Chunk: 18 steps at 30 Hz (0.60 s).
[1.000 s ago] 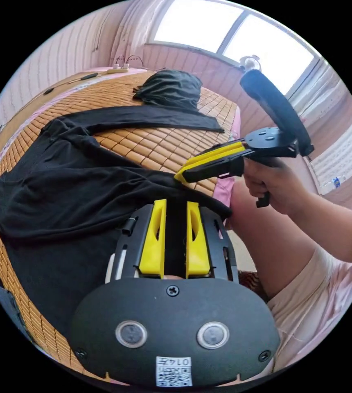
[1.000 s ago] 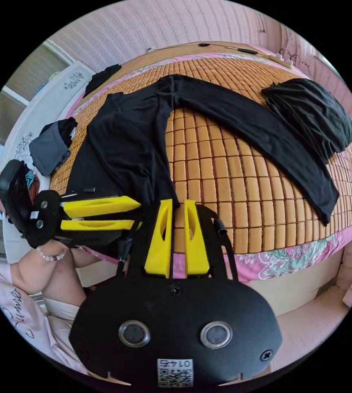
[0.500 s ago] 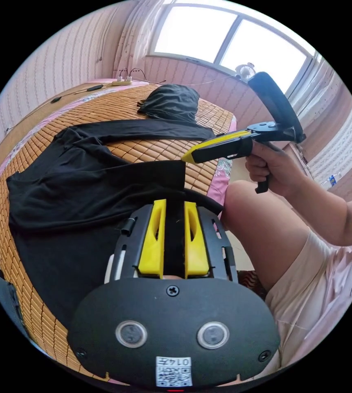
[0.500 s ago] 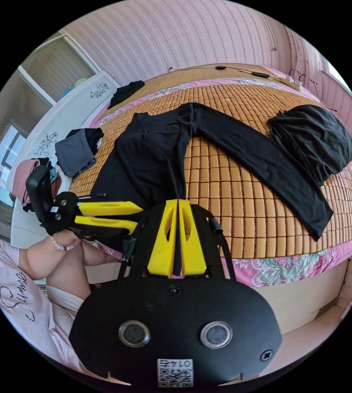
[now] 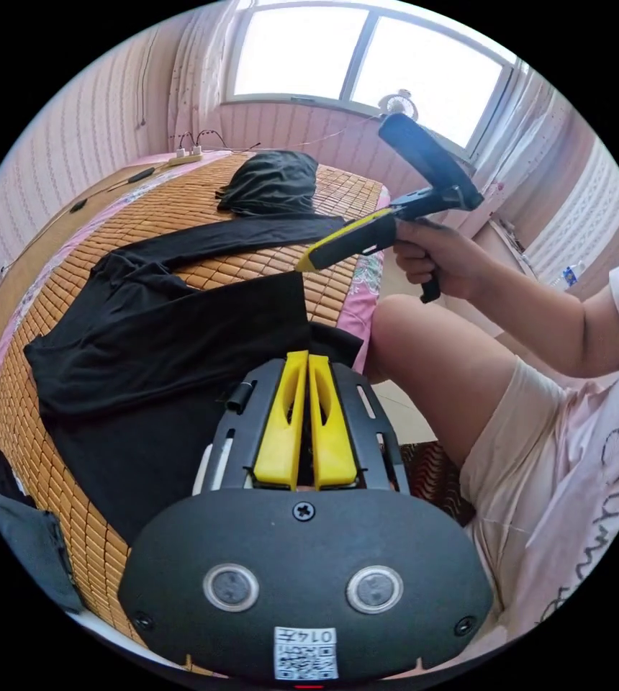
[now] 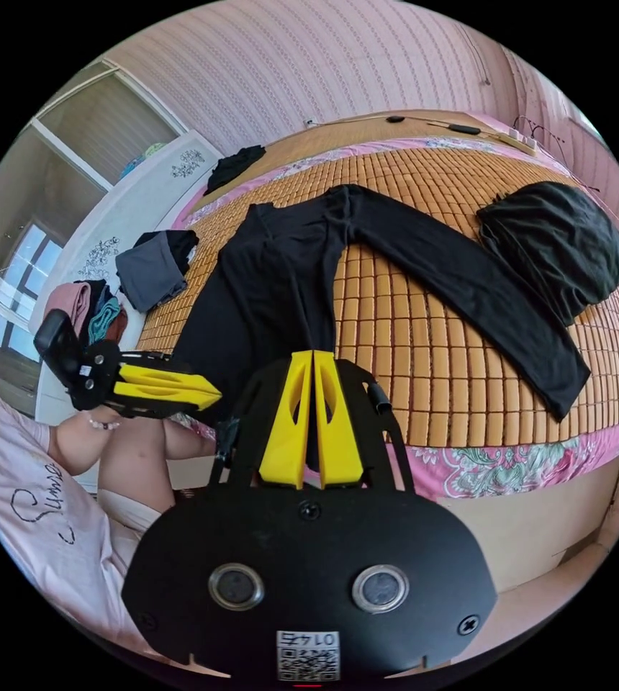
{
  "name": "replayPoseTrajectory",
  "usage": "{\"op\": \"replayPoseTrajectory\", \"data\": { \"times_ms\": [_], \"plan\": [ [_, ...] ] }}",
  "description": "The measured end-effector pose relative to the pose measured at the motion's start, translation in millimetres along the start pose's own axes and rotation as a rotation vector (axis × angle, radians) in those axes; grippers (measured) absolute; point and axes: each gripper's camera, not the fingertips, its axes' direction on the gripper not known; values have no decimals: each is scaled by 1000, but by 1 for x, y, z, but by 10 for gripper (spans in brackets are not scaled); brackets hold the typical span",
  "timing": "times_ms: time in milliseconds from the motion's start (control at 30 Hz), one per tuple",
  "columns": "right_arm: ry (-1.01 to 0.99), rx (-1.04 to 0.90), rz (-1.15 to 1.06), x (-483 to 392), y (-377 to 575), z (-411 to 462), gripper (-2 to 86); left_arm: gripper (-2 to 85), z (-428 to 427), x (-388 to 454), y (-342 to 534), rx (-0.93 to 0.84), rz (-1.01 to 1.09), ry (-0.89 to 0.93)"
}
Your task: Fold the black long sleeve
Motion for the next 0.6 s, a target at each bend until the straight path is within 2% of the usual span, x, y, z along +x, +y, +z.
{"op": "replayPoseTrajectory", "data": {
  "times_ms": [133, 233, 367, 467, 600],
  "plan": [
    [-43, -73, 77, 15, -1, 17, -2, -6, 8, -7, 7, -33, 6, 18],
    [-100, -47, 92, 16, -8, 14, -2, 4, 14, -17, 7, 7, -77, 36],
    [-73, -56, 67, 8, -20, 17, -2, 74, 36, -24, -16, -23, -127, -27],
    [-72, -51, 65, 4, -30, 16, -2, 16, 61, -25, -30, -162, -107, -78],
    [-63, -34, 54, 0, -40, 9, -3, -6, 33, -24, -29, -110, -74, -107]
  ]
}}
